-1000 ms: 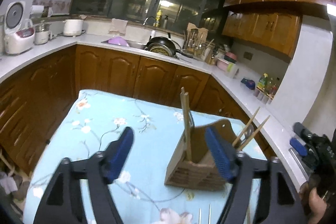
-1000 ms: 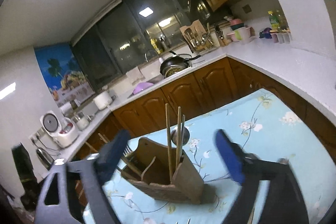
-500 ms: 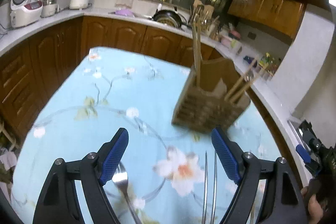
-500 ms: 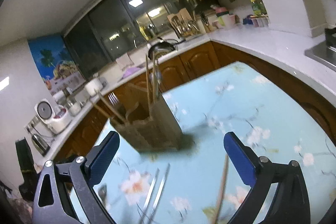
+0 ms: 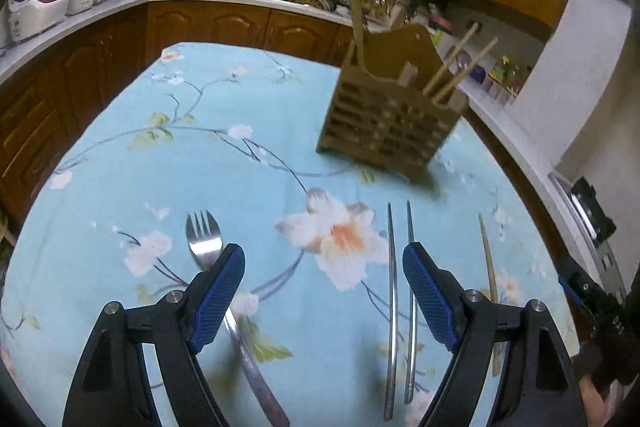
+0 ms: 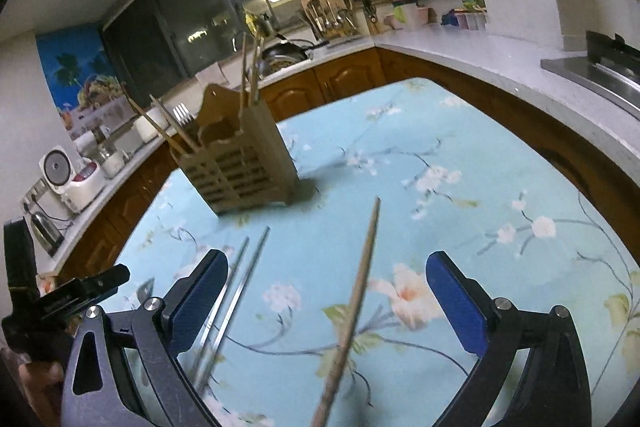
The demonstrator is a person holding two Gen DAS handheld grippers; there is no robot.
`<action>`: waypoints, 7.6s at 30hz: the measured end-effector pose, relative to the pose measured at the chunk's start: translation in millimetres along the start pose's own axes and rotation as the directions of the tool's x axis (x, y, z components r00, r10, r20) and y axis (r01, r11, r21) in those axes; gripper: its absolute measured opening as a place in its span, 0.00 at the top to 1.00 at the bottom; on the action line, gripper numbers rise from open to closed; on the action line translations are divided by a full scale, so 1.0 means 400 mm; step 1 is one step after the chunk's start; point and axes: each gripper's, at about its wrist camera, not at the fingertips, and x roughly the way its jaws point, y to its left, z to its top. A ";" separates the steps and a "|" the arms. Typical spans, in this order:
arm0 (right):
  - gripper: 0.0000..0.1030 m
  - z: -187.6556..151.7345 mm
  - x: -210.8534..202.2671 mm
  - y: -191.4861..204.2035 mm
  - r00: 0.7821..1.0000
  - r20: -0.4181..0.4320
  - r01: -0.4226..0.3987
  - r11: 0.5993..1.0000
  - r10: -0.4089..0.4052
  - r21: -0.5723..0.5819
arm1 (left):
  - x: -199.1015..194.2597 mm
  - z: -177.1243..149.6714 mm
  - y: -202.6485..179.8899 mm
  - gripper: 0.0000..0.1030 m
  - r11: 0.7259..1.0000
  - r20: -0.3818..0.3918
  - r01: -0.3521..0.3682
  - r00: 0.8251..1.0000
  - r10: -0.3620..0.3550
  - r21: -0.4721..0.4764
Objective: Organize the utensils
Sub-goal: 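Move both grippers back down to the remaining chopsticks on the cloth, then close the left gripper on a metal chopstick while the right grasps a wooden chopstick, then lift both chopsticks and carry them over the holder, then lower both chopsticks into the holder and open both grippers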
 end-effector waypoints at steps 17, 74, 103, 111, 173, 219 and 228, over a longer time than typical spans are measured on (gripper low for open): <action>0.03 -0.006 0.032 -0.028 0.998 -0.038 0.044 0.999 -0.045 -0.009 | 0.065 -0.004 -0.054 0.23 0.997 -0.060 0.005 0.998 0.000 0.080; 0.95 0.110 0.200 0.026 0.983 -0.181 0.022 0.996 -0.038 -0.089 | 0.252 0.127 -0.118 0.98 0.986 -0.140 0.101 0.987 -0.082 0.134; 0.95 0.229 -0.089 0.165 0.986 0.084 -0.131 0.984 0.142 -0.125 | -0.150 0.131 -0.045 0.98 0.982 0.136 0.141 0.978 -0.158 0.127; 0.95 0.254 -0.093 0.176 0.982 0.110 -0.136 0.981 0.152 -0.136 | -0.158 0.149 -0.037 0.98 0.981 0.161 0.142 0.974 -0.162 0.129; 0.95 0.452 0.242 0.210 0.973 0.193 -0.110 0.991 0.124 -0.083 | 0.246 0.443 -0.046 0.98 0.995 0.339 0.046 0.938 -0.073 0.085; 0.29 0.337 0.132 0.126 0.978 0.174 -0.108 0.994 0.110 -0.022 | 0.103 0.278 -0.045 0.27 0.999 0.368 0.009 0.929 -0.027 0.051; 0.14 0.178 0.053 0.116 0.985 0.124 -0.116 0.991 0.123 -0.059 | 0.035 0.107 -0.038 0.15 1.000 0.307 -0.024 0.951 0.025 -0.008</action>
